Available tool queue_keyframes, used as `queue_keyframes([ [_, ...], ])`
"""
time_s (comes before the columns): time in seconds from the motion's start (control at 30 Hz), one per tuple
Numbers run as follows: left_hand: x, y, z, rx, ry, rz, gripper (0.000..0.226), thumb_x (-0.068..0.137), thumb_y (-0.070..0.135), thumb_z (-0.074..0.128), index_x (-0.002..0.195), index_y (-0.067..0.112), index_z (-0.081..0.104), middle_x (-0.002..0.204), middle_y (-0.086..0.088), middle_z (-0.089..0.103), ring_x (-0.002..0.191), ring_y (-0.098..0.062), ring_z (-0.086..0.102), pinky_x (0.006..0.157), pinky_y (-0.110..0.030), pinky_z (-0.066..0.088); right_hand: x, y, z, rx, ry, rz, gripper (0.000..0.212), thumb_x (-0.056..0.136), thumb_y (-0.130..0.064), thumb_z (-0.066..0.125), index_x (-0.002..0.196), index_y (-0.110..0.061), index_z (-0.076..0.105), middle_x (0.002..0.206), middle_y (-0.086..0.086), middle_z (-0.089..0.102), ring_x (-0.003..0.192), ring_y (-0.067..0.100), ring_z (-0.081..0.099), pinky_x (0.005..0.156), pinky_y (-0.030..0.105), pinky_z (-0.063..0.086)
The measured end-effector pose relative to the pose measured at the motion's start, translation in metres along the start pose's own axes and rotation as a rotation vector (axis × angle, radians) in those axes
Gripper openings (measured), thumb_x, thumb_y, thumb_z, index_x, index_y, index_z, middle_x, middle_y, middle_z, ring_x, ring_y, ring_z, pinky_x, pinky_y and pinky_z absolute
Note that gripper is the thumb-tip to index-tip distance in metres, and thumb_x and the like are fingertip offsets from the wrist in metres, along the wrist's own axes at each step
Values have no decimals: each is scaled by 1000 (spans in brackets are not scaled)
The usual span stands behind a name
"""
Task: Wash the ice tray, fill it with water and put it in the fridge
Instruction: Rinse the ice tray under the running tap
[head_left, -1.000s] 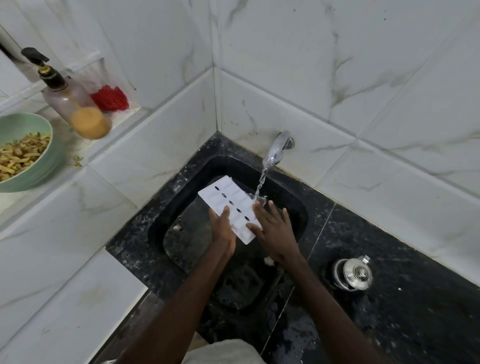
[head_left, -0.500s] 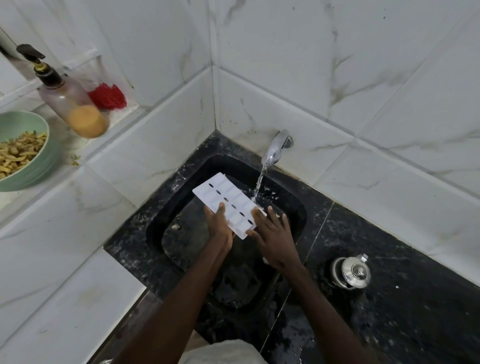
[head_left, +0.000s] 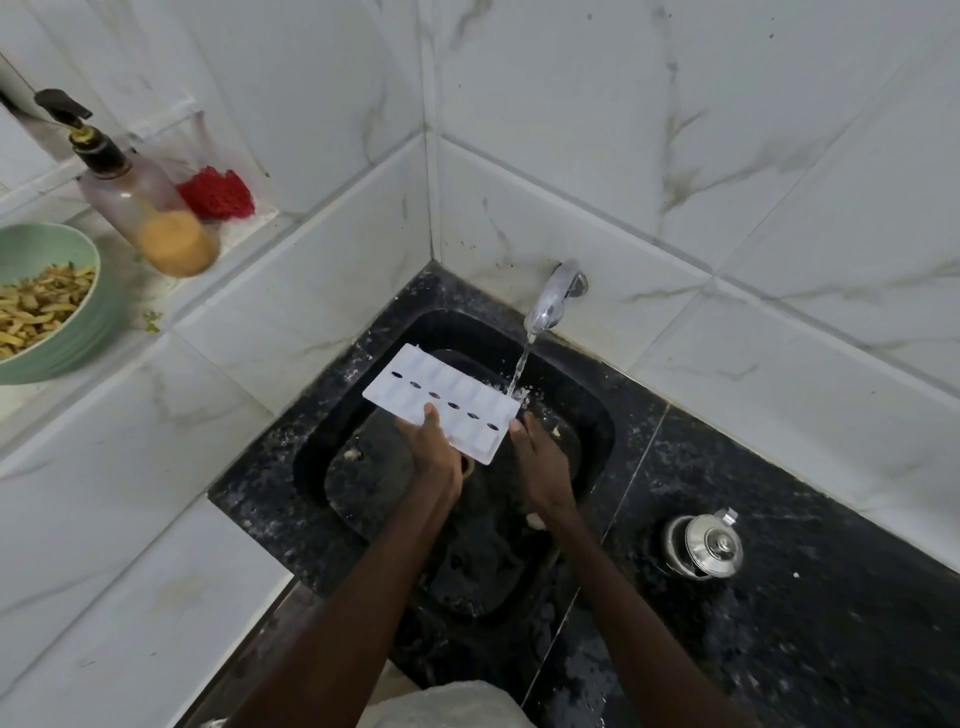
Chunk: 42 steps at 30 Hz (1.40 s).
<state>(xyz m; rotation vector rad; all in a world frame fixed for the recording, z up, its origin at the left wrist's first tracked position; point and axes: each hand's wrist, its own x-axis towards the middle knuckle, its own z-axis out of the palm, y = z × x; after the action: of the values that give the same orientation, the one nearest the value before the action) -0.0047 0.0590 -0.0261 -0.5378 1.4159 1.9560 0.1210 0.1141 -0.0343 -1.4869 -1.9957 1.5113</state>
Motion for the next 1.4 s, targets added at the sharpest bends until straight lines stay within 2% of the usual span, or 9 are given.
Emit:
queue_keyframes([
  [0.17,0,-1,-12,46,-90,-116,42,111,12,46,152,6,40,140,-25,61,126,-48,60,109,-69,44,10,-23,13,664,-69,206,42,97,-1,67,138,-8,63,127,12,74,117,35,71,101,62,55],
  [0.27,4,3,-21,183,-6,-207,38,106,12,55,143,6,51,128,-16,68,111,-35,67,106,-56,52,19,-26,9,625,-47,192,49,92,10,67,138,-5,63,126,14,74,116,37,71,101,61,55],
  [0.43,15,18,-32,753,226,-6,73,101,31,67,156,-3,33,158,-23,43,143,-38,47,118,-43,39,29,-31,-4,460,-67,134,48,90,10,67,136,-5,67,124,14,75,114,34,72,103,56,56],
  [0.57,8,19,-30,1279,-64,388,81,98,51,64,161,11,32,170,-15,23,158,-35,18,125,-51,26,37,-35,-11,503,-144,179,44,95,10,60,137,-2,65,125,19,73,112,41,71,97,58,58],
  [0.77,1,21,-11,1799,-122,452,99,89,82,43,167,33,8,175,-10,-3,159,-45,-4,115,-74,26,49,-43,-19,368,-117,113,33,102,4,55,131,-1,69,123,22,73,112,39,71,100,55,57],
  [0.93,26,32,-6,1785,-417,468,88,90,79,49,157,22,36,162,-13,41,152,-38,34,119,-57,33,54,-48,-29,252,-209,30,28,106,-6,55,127,-4,73,119,22,75,109,40,71,102,56,56],
  [1.0,31,33,-7,1625,-523,375,76,88,76,58,138,19,54,132,-7,68,114,-26,65,97,-38,49,57,-49,-28,207,-192,7,28,106,-4,53,126,-2,73,118,23,75,112,46,69,103,59,54],
  [1.13,27,34,-16,1419,-462,344,60,84,73,68,121,26,66,102,9,71,79,-1,63,67,-17,43,55,-48,-22,-99,-100,-118,24,106,-16,58,118,-6,77,110,9,77,92,19,71,90,39,57],
  [1.4,25,19,-22,1055,-351,168,47,87,53,78,113,15,71,103,-4,79,92,-22,76,88,-43,63,37,-28,-6,-292,25,-294,38,109,-22,52,142,-5,59,149,12,56,136,24,53,118,35,39],
])
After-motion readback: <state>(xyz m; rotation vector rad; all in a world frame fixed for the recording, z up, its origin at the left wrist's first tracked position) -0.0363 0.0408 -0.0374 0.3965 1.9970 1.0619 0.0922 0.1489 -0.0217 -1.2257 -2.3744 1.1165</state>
